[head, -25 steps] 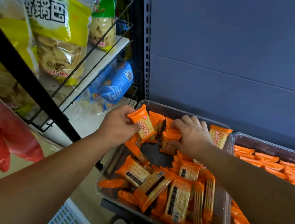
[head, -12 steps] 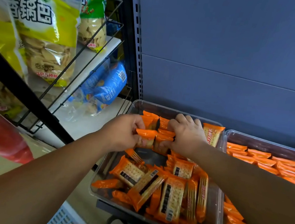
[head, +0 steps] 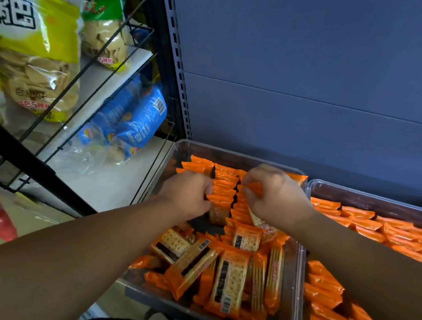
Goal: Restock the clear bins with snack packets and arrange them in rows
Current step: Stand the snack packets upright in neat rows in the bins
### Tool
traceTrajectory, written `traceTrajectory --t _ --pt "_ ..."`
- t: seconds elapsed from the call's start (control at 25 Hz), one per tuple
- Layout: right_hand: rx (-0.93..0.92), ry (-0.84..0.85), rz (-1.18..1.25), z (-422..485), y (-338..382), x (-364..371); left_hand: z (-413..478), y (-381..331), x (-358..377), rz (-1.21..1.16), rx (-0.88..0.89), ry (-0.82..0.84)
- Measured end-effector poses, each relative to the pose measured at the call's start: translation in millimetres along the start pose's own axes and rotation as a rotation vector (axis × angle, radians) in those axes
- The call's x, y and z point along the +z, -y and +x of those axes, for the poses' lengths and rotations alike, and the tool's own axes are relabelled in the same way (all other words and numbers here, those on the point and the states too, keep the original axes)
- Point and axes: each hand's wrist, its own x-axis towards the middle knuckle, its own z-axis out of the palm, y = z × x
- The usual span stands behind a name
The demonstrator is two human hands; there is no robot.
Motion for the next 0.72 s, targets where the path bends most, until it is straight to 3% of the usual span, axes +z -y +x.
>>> traceTrajectory --t 0.2,0.32,0.72 --pt "0.004 0.044 -0.013 7 16 3 -10 14 -55 0.117 -0.084 -0.103" --pt "0.011 0.094 -0.014 14 27 9 -33 46 -74 0.008 -0.143 -0.099" --pt "0.040 0.169 0.262 22 45 26 -46 30 -69 0.181 -0.025 0.317"
